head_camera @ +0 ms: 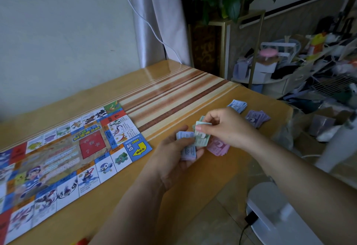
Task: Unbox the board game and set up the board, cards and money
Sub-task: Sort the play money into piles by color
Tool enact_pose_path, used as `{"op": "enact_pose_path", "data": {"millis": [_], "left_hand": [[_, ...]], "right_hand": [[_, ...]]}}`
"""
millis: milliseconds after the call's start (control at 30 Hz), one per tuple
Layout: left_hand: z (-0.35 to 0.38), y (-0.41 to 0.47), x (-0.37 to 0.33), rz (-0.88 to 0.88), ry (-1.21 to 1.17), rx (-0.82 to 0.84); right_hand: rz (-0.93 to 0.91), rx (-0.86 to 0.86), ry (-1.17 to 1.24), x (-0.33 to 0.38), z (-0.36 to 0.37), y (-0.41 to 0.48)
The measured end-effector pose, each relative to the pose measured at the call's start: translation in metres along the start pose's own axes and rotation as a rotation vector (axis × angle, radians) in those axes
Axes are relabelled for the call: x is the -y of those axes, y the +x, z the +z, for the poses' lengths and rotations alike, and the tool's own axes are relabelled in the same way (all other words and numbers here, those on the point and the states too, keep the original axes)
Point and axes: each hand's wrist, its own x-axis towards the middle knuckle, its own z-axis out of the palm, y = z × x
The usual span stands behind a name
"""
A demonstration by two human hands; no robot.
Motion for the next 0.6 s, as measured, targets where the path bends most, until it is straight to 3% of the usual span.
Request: {"op": "enact_pose_path", "data": {"millis": [167, 333, 433, 533, 600], "left_hand": [[-0.011, 0.006, -0.008, 0.017, -0.153, -0.079], [-0.017, 0.009, -0.009, 0.053, -0.104, -0.084], [-0.019, 0.009, -0.009, 0.083, 0.019, -0.04], [-0.018, 0.008, -0.008, 0.109, 0.136, -0.023], [-0.014, 0.007, -0.008, 0.13, 0.208, -0.017]], "right_hand": [[0.053, -0.177, -0.02, -0.013, -0.004, 0.032], [0.111, -0.175, -0.324, -0.019, 0.014, 0.046], [0.056, -0.251, -0.598, -0.019, 0.015, 0.045], [-0.052, -0.269, -0.341, -0.006, 0.009, 0.037], [-0.05, -0.111, -0.07, 0.008, 0.006, 0.029]]}}
